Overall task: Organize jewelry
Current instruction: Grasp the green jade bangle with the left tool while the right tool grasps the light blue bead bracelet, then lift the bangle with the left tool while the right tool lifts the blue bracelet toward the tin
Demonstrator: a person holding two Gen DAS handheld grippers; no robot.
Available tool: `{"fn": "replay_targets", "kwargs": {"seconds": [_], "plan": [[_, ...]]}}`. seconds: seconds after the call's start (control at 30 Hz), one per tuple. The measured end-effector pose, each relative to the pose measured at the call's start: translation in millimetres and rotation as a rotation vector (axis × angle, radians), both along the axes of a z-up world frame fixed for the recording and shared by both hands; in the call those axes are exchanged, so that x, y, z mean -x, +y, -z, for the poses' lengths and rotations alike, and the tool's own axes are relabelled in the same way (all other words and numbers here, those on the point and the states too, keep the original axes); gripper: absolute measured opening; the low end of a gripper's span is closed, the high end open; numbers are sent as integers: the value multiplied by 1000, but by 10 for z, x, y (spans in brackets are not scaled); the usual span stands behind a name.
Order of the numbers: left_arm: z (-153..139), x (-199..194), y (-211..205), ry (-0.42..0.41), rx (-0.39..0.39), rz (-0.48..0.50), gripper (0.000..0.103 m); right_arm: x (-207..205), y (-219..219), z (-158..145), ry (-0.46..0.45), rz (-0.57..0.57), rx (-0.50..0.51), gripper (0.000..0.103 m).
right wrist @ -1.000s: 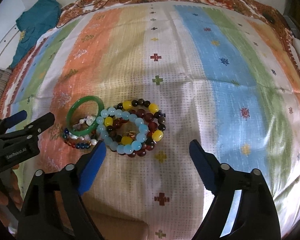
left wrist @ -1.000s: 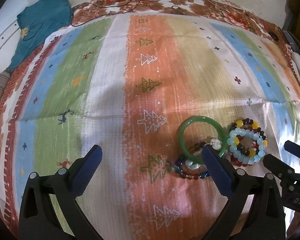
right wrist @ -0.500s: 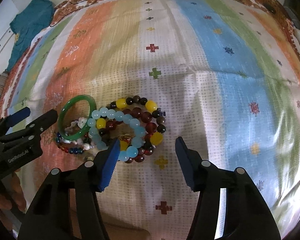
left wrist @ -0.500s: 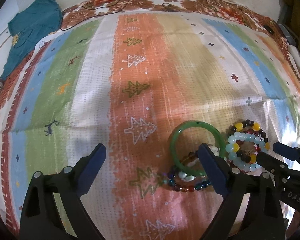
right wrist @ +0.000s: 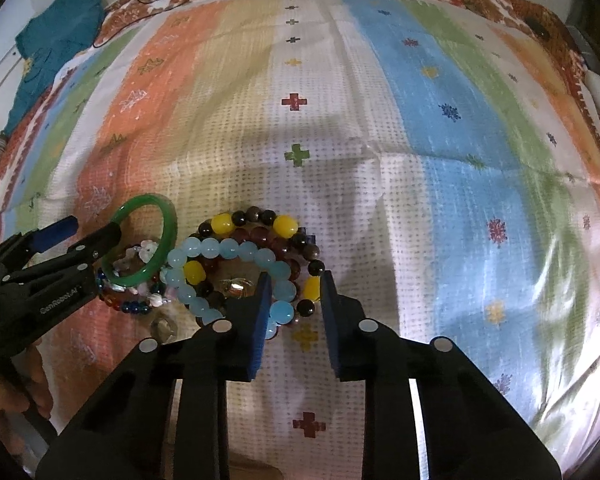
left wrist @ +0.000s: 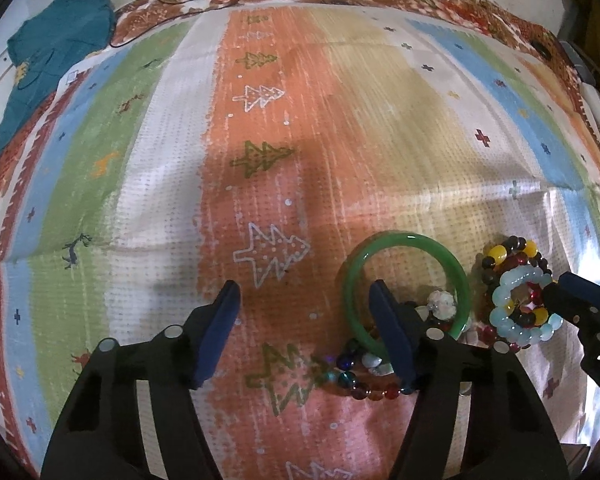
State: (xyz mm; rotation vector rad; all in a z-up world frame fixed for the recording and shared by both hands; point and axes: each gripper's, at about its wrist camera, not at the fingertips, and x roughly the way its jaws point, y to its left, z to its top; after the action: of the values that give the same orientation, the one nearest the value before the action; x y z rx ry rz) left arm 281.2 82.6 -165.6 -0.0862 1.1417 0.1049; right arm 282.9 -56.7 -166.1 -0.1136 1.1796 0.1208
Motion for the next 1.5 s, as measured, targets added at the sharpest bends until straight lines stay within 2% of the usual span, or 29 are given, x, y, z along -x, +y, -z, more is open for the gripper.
{"fn": "replay_targets", "kwargs": {"seconds": [0.07, 0.13, 0.27, 0.33, 0.5, 0.6, 0.77, 1.17, 1.3, 1.4, 1.5], "plan": [[22, 7, -4, 8, -6, 1, 59, 1, 8, 3, 1, -5, 5, 19], [28, 12, -1, 7, -1, 2, 58, 12, 7, 0, 2, -10, 9, 13], [37, 4, -11, 14, 17, 12, 49, 28, -13, 25, 2, -15, 15, 12], [39, 2, -25, 15, 27, 23, 42, 34, -17, 24, -3, -18, 20, 12], [35, -11, -72, 15, 44, 42, 15, 34, -30, 14, -7, -18, 8, 12], [29, -14, -112, 14, 42, 56, 8, 43, -36, 8, -9, -24, 8, 12], [-4, -18, -115, 8, 32, 53, 8, 62, -20, -49, -28, -40, 17, 12], [-287, 29, -135, -35, 25, 47, 8, 189, 12, -331, -90, -71, 13, 12], [-393, 107, -52, -46, 99, -3, 8, 285, 50, -442, -129, -115, 56, 12], [-485, 199, -92, -55, 52, -3, 8, 333, 35, -492, -135, -128, 49, 12], [-594, 308, -117, -64, 39, -6, 8, 393, 25, -539, -146, -133, 43, 12]]}}
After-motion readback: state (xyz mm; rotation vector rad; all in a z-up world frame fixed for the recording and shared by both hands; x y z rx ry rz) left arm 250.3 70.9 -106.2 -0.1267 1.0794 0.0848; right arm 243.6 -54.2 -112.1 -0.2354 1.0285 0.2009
